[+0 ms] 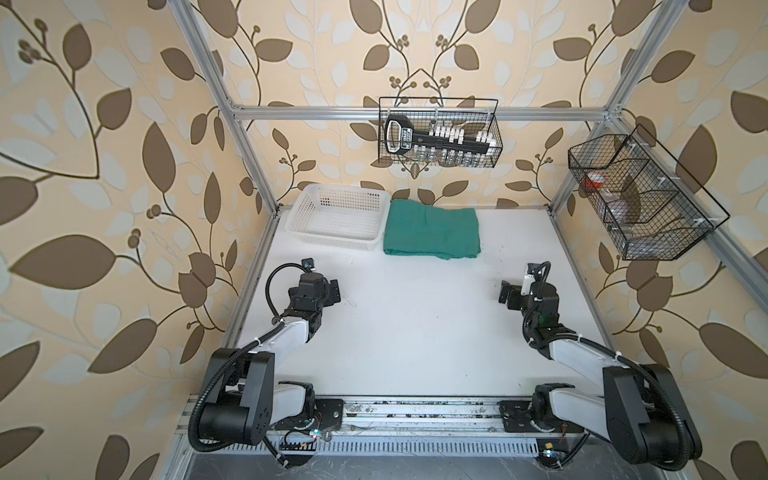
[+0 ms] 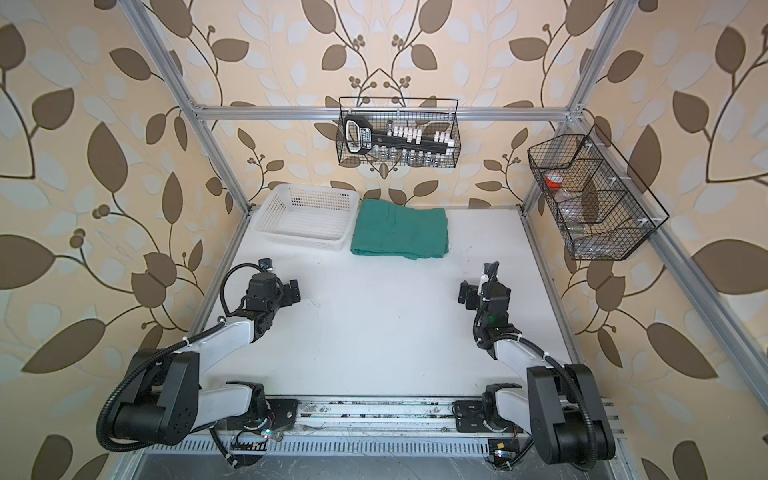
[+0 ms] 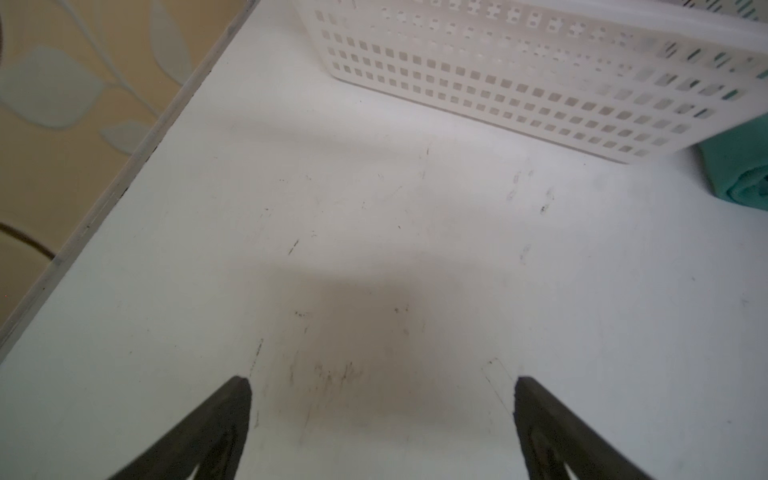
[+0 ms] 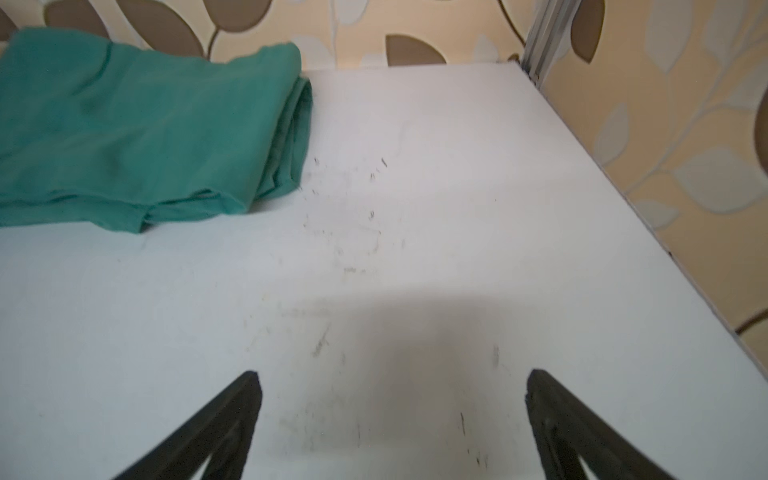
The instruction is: Fold and stack the trousers
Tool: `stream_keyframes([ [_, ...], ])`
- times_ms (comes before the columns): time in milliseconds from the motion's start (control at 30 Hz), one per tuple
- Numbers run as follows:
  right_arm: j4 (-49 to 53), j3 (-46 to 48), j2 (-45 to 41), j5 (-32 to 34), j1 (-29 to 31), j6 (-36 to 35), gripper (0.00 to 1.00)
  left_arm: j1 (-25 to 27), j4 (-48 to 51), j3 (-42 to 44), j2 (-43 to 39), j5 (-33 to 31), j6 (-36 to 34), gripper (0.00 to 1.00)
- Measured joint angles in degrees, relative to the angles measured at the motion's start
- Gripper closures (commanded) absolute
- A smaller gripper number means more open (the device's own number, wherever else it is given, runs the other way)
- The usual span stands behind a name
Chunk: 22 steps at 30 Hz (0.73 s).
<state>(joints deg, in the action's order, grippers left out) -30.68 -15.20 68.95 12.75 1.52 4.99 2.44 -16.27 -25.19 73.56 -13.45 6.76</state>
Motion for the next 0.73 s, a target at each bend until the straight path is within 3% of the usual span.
stream_keyframes([
  [133, -17.73, 5.22, 5.75, -2.56, -0.70, -1.20, 0.00, -1.05, -8.04, 0.15, 5.53, 1.36, -2.67, 0.01],
  [233, -22.08, 7.21, 8.48, -4.79, -0.04, -2.25, 0.00, -1.81, -11.34, 0.15, 7.61, 2.91, -3.54, 0.01],
  [733, -26.64, 6.14, 8.76, -8.74, -2.01, -2.73, 0.00, -2.54, -15.76, 0.20, 11.04, 4.15, -3.96, 0.01],
])
